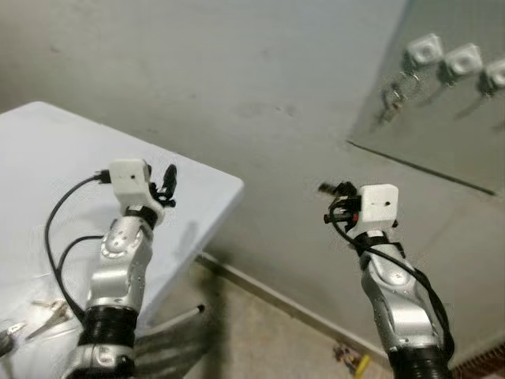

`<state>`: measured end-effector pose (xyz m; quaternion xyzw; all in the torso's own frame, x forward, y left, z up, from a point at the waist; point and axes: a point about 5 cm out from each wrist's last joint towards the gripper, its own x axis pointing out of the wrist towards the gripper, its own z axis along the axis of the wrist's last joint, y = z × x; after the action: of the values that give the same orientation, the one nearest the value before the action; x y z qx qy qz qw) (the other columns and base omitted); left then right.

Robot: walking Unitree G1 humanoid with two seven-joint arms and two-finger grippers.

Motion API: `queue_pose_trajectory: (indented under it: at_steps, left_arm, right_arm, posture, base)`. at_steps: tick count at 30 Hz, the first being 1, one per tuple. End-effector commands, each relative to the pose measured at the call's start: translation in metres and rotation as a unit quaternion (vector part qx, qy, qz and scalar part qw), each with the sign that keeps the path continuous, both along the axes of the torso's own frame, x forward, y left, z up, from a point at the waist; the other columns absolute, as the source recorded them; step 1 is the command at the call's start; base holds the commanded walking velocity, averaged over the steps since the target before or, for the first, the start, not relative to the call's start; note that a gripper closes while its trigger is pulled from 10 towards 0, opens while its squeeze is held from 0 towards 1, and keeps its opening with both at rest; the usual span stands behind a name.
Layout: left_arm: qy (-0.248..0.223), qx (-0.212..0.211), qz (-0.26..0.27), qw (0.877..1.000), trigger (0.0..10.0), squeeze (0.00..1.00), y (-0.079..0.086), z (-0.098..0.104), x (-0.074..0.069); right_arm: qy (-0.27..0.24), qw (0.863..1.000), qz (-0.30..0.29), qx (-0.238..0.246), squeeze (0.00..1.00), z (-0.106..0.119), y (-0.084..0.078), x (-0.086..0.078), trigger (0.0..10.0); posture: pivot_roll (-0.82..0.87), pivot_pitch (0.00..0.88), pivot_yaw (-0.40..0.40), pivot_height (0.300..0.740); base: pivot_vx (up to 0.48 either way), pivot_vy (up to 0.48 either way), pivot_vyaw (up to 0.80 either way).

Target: Hang keys on a hook

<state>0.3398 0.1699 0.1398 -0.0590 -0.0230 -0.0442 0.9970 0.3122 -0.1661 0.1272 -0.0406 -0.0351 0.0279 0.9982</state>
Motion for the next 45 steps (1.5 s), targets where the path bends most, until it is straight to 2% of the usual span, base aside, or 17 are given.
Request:
queue_pose_trajectory:
  at_steps: [1, 9, 18, 24, 27, 45]
  left_arm:
    - [-0.006, 0.013, -0.004, 1.0, 10.0, 0.0, 0.001, 0.004, 0.0]
    - [-0.013, 0.022, -0.011, 1.0, 10.0, 0.0, -0.001, 0.007, 0.002]
    - [-0.012, 0.037, -0.039, 0.998, 10.0, 0.0, -0.011, 0.008, 0.001]
    - [-0.003, 0.053, -0.086, 0.995, 10.0, 0.0, -0.024, 0.0, -0.009]
    - [-0.001, 0.058, -0.131, 0.99, 10.0, 0.0, -0.032, -0.003, -0.016]
    - [0.015, 0.025, -0.15, 0.988, 10.0, 0.0, -0.038, -0.001, -0.018]
  right_arm:
    - [-0.007, 1.0, 0.004, 0.0, 0.0, 0.005, 0.002, 0.001, 10.0]
    - [-0.008, 1.0, 0.001, -0.001, 0.0, 0.006, 0.001, 0.002, 10.0]
    - [-0.007, 1.0, 0.0, -0.003, 0.0, 0.007, 0.0, 0.002, 10.0]
    - [-0.01, 1.0, 0.025, -0.009, 0.0, 0.006, 0.003, -0.002, 10.0]
    - [-0.024, 0.997, 0.075, -0.006, 0.0, 0.01, 0.011, -0.006, 10.0]
    - [-0.03, 0.994, 0.102, 0.013, 0.0, 0.01, 0.02, -0.015, 10.0]
  posture:
    - [-0.09, 0.0, -0.065, 0.74]
    - [-0.1, 0.0, -0.065, 0.74]
    - [-0.1, 0.0, -0.062, 0.74]
    - [-0.1, 0.0, -0.061, 0.74]
    - [-0.1, 0.0, -0.058, 0.74]
    - [-0.11, 0.0, -0.052, 0.74]
  base:
    - [0.0, 0.0, -0.73]
    - [0.0, 0.0, -0.73]
    - [0.0, 0.0, -0.73]
    - [0.0, 0.0, -0.73]
    - [0.0, 0.0, 0.0]
    - [0.0, 0.0, 0.0]
